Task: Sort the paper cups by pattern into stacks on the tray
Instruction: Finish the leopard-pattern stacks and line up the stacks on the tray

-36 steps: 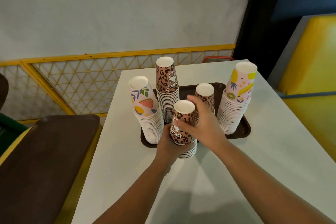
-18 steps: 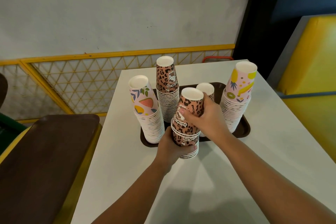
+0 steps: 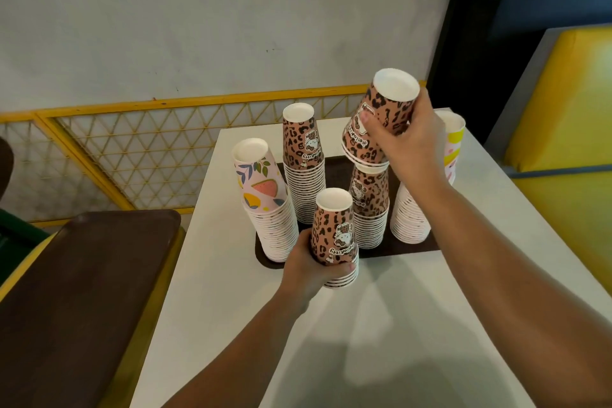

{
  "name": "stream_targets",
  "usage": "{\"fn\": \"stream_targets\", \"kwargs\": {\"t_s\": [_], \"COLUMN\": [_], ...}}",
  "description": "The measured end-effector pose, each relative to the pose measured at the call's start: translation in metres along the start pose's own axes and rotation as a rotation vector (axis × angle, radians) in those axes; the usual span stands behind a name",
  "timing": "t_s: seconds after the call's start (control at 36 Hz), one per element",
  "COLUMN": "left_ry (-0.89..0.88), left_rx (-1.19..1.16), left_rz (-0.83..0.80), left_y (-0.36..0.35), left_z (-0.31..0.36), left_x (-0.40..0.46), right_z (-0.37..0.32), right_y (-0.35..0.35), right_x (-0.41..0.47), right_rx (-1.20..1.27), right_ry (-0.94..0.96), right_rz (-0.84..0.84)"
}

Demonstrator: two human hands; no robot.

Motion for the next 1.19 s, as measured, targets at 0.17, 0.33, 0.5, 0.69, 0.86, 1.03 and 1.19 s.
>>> {"fn": "stream_targets", "kwargs": {"t_s": [0.17,0.33,0.5,0.69,0.86,1.03,1.19], "left_ry": [-0.002,-0.015,-0.032,-0.079,-0.14,-0.154,-0.098], "left_rx": [-0.03,-0.032,-0.055,-0.021,0.012,0.001,0.003], "left_rz": [-0.012,-0.006,-0.01,-0.032,-0.09,-0.133,-0.112], "left_y": [-0.001,-0.002,-0.005,-0.011,-0.016,-0.018,-0.016], "left_z": [0.003,0.003,0.007,0.01,0.012,0.014,0.012], "left_x": [0.0,0.002,0.003,0.004,0.002,-0.001,-0.001], "right_z": [0.028,0.041,0.027,0.026,0.032,0.031,0.026], "right_y": [-0.015,-0.022,-0.015,-0.023,-0.026,-0.025,-0.02], "right_x": [-0.01,-0.028,-0.065,-0.093,-0.095,-0.09,-0.082], "right_rx": [-0.06,-0.084,0.028,-0.04,-0.097,-0.085,-0.022], "right_ry": [-0.066,-0.104,0.085,0.03,-0.089,-0.087,-0.075], "right_rz": [-0.099,-0.198,-0.172,-0.396,-0.465,-0.439,-0.396]}}
Point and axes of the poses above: each hand's wrist, its own x-axis towards the middle knuckle, its own y-axis out of the back of the hand, z = x × y, the point moved 1 cm from there along x, towards the middle knuckle, and after that the axes turned 6 degrees about -x, right-handed, at the moved point
